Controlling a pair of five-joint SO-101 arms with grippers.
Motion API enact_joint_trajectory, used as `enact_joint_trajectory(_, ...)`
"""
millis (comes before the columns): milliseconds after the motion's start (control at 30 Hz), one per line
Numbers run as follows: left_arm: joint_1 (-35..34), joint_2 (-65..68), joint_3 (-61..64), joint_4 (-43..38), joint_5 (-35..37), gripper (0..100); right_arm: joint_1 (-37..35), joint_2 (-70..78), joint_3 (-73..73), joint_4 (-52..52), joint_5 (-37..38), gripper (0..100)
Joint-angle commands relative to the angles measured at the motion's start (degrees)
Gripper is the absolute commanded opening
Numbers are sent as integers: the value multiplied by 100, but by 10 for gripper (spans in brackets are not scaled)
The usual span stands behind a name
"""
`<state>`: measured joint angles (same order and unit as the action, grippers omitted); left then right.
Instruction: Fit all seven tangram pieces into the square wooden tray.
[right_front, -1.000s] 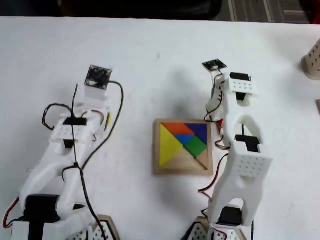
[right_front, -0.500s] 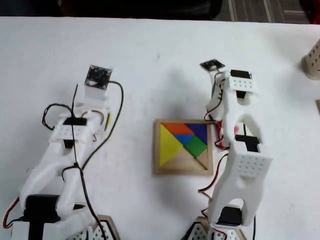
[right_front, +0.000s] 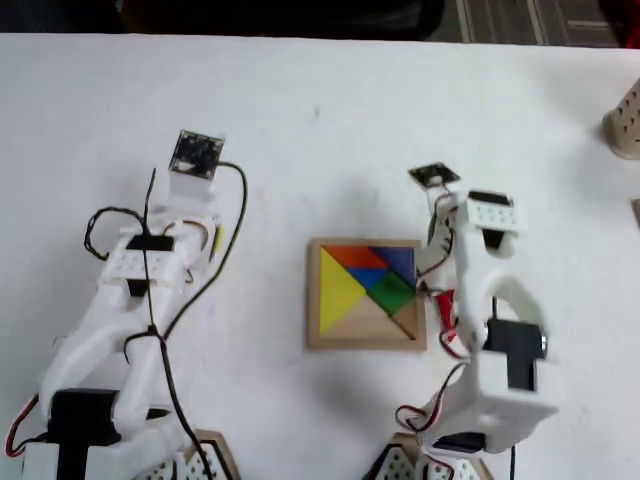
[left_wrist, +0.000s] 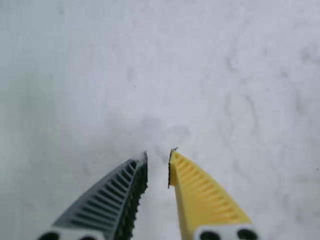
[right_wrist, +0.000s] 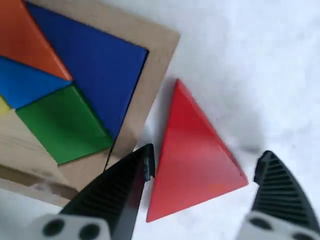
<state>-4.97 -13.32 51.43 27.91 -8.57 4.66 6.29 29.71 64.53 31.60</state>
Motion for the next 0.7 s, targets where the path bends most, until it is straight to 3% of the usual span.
enact_joint_trajectory(0, 4, -84, -35, -167, -53, 109, 57, -558, 519, -426, -88, 327)
enact_joint_trajectory(167, 13, -84, -35, -167, -44, 109, 180, -558, 949, -963, -88, 327)
enact_joint_trajectory(667, 48, -84, -26, -167, -53, 109, 286, -558, 1011, -681, -651, 327)
